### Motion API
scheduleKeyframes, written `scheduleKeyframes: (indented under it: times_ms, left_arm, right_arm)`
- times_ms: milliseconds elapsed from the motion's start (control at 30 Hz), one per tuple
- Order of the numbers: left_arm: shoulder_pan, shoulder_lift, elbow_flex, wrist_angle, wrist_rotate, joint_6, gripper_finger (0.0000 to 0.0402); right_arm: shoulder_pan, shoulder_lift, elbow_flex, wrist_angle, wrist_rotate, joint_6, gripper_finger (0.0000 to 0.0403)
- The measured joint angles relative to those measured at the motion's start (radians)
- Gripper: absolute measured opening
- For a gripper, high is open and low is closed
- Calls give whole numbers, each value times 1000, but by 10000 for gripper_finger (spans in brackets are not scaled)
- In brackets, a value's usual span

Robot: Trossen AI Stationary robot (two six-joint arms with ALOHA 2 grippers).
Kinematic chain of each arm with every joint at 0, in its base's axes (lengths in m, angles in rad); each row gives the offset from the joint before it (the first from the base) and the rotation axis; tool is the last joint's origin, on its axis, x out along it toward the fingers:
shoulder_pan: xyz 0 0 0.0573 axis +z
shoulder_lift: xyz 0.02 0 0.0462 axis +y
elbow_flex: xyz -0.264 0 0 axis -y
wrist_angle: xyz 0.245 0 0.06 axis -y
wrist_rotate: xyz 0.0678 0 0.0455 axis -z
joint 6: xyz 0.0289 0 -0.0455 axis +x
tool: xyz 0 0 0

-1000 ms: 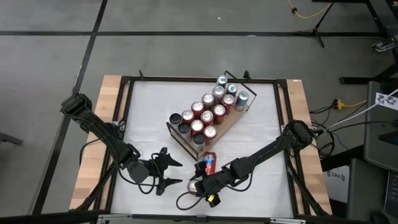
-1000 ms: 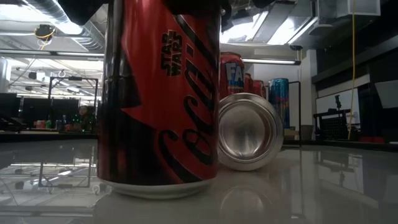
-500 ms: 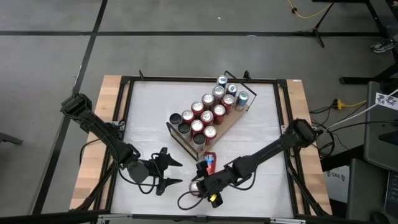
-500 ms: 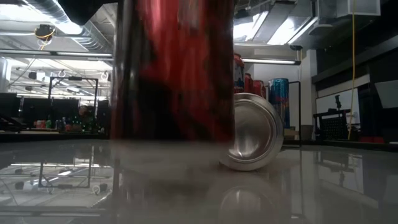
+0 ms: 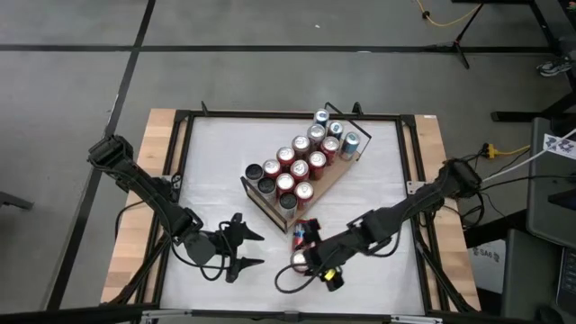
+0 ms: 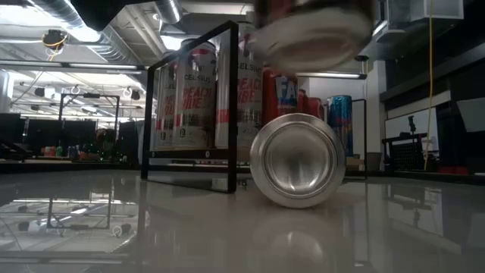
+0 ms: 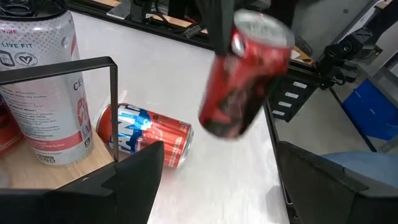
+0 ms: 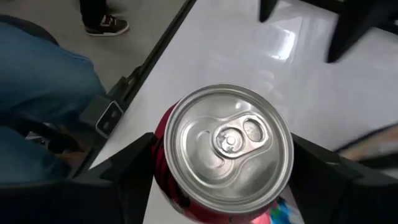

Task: Place canned beverage on shelf
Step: Put the red black soda can on the shelf aligned with the other red black soda can

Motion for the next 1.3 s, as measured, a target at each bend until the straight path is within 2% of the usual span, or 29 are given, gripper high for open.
scheduleKeyframes:
  times_ms: [167,533,767,867,1033,1300]
  left_arm:
    - [0,0,0,0,-4,0,304]
    - [0,0,0,3,-57,0,304]
    - [0,0,0,3,-107,0,304]
    - [0,0,0,3,-129,0,304]
    - [0,0,0,3,-131,0,304]
    - [0,0,0,3,-131,0,305]
  right_arm:
    - [-1,-99,0,-111,38,0,289]
    - [-4,-295,-1,-370,219,6,290]
    - [-77,-367,-1,-503,243,35,289]
    - [-138,-371,-1,-531,232,4,289]
    - [-253,-371,-3,-539,118,-58,291]
    - [-409,-372,-33,-519,36,-133,290]
